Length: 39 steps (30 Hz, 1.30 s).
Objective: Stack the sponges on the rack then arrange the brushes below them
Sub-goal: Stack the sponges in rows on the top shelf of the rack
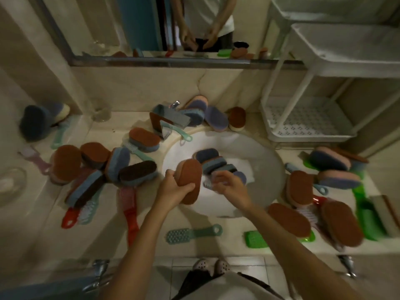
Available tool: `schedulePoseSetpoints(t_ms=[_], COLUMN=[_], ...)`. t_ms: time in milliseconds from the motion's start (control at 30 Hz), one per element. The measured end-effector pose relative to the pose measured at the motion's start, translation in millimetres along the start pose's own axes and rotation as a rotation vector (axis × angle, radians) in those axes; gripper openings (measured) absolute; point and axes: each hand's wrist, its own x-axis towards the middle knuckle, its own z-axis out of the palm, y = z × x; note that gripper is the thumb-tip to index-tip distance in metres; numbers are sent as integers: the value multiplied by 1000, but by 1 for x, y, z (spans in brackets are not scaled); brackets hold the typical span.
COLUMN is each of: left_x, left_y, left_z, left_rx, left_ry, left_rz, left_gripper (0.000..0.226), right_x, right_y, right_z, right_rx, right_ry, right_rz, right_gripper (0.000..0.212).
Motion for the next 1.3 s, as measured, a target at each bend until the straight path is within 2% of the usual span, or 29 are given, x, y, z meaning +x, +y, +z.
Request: schedulePoseSetpoints(t_ms=[133, 267, 333, 533, 733, 900, 1133, 1300], left_x=[-1, -6, -9, -19, -20, -22, -25, -26], left_y=[35, 53, 58, 70, 77, 105, 191, 262], left_z=[40, 81, 98, 123, 115, 94, 58, 46], left_rx=[9, 41, 64, 77, 9, -111, -357, -462], left_ry=[-127, -234, -271, -346, -276, -153, -52, -13], left_rz=[53, 97, 99, 102, 118, 180, 474, 600], left_gripper=[38, 54, 57, 67, 57, 50, 54, 63], right_x=[-33, -63, -70, -69, -75, -77, -54, -29], right_y=[28, 69, 83, 106, 103, 62, -42, -109], right_z=[-76, -126, -132, -127, -126, -135, -160, -195], right_rx=[-173, -723, -826, -1015, -975, -880, -553, -501], right_ry=[124, 82, 49, 16, 153, 406, 797, 960], right_rz=[-5, 86, 165, 226, 116, -84, -281, -451], right_gripper=[35, 58, 70, 53, 47, 50, 37, 37])
